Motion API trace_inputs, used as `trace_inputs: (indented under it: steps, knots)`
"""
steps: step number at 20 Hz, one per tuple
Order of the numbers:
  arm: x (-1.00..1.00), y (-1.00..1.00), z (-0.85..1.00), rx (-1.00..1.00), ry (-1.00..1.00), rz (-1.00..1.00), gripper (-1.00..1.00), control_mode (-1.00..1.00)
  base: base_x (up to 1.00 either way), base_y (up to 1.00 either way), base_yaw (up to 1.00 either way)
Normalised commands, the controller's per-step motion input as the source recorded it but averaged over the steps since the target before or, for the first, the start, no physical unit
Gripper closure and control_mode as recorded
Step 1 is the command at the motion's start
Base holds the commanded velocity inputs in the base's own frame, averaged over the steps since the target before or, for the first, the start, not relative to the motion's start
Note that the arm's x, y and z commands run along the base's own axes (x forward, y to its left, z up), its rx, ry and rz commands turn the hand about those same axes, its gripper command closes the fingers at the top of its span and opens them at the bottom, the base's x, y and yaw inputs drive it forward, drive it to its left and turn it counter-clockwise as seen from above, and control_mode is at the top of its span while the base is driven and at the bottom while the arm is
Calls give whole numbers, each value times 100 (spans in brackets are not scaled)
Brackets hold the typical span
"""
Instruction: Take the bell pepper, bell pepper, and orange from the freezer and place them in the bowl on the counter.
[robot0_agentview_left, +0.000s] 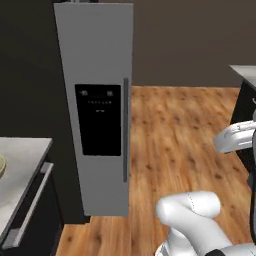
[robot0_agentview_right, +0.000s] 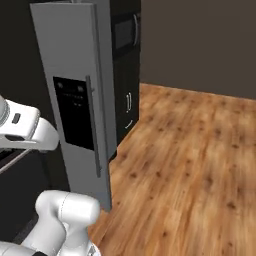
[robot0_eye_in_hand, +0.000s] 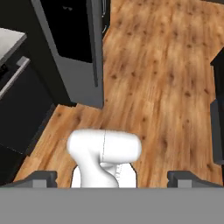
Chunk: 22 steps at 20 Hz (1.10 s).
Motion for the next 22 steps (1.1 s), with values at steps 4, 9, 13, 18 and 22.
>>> trace_inputs:
  steps: [4, 9, 13, 18, 22]
  knots:
    - [0, 0, 0, 0, 0, 0, -100, 100, 0, -27, -66]
    - [0, 0, 0, 0, 0, 0, -100, 100, 16, -39, -49]
    - [0, 0, 0, 0, 0, 0, -100, 100, 16, -49, -15]
    - [0, 0, 0, 0, 0, 0, -100, 100, 72, -53, 13]
    - [0, 0, 0, 0, 0, 0, -100, 100, 94, -56, 15]
